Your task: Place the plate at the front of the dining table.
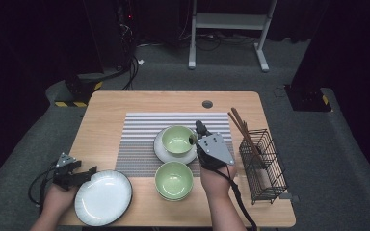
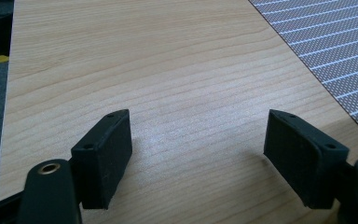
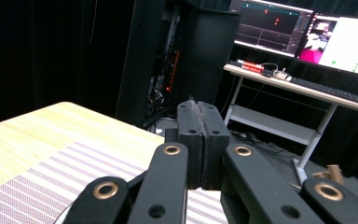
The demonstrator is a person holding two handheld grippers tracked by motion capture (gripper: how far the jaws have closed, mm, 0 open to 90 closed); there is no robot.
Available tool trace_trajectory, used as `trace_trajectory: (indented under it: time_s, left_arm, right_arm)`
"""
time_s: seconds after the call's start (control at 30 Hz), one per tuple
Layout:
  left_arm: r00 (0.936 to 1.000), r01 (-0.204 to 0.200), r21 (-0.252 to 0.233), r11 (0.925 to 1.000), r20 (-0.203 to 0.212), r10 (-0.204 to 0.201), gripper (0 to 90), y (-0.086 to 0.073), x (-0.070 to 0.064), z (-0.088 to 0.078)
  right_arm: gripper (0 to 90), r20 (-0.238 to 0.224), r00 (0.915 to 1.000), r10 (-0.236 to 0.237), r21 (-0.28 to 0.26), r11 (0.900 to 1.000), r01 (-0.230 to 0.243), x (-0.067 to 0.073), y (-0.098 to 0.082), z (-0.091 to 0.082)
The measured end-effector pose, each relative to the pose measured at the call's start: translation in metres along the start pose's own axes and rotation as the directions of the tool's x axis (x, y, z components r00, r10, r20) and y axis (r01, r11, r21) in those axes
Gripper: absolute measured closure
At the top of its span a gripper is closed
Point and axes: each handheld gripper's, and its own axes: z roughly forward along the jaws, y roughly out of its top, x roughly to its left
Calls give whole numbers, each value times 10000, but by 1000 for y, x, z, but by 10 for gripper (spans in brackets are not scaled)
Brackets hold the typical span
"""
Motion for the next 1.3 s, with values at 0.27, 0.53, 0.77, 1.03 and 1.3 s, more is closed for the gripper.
trace_trajectory:
  time_s: [0.27, 0.53, 0.77, 1.03, 1.3]
  left_arm:
    - [10000, -5, -1, 10000, 9, 5, 235, 0, 0, 0]
    - [10000, -9, -5, 10000, 14, 9, 234, 0, 0, 0]
    - [10000, -10, 0, 10000, 17, 10, 235, 0, 0, 0]
    - [10000, -10, -3, 10000, 10, 10, 235, 0, 0, 0]
    - [10000, -10, -5, 10000, 10, 10, 235, 0, 0, 0]
  right_arm:
    - [892, -157, 9998, 152, 152, 9998, -150, 8, -4, 9]
    - [892, -297, 9993, 215, 427, 9989, -202, 12, -13, 16]
    - [892, -360, 9988, 333, 604, 9977, -310, 13, -24, 21]
    - [891, -469, 9977, 488, 785, 9959, -450, 16, -31, 23]
    - [891, -460, 9968, 649, 855, 9945, -608, 13, -33, 25]
